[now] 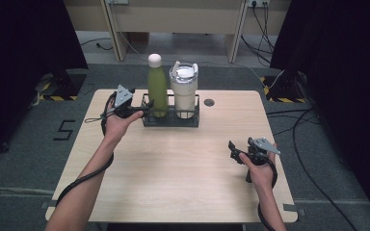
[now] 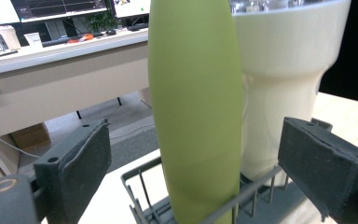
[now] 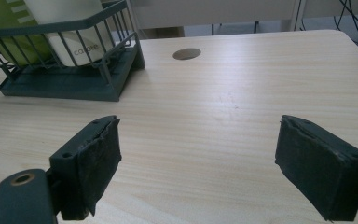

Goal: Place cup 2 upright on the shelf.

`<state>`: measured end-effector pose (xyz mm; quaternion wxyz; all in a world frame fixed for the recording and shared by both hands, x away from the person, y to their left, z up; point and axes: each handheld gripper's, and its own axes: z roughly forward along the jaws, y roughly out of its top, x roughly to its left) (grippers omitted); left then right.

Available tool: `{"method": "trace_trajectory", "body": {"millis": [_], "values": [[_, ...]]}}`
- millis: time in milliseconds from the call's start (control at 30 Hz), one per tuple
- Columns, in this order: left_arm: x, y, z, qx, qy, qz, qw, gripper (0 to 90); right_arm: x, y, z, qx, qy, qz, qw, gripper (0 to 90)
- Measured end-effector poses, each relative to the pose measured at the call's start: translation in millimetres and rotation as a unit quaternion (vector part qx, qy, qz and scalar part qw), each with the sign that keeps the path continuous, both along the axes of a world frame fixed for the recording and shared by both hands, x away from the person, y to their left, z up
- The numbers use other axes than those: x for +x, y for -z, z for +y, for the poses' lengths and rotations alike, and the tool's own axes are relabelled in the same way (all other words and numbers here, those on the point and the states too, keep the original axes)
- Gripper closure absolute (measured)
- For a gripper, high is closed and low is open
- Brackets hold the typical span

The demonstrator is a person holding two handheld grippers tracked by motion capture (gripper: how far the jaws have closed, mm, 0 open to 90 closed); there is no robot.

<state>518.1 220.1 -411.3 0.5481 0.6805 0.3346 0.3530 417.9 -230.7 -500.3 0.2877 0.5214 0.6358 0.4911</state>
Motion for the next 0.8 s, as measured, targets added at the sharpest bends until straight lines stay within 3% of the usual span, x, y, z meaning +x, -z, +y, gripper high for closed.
{"method": "trace_trajectory", "body": {"millis": [800], "values": [[-44.4, 14.4, 26.3, 0.0, 0.003, 0.001, 1.0, 10.1, -0.9, -1.0, 0.9, 0.0, 0.001, 0.0, 1.0, 14.3]]}}
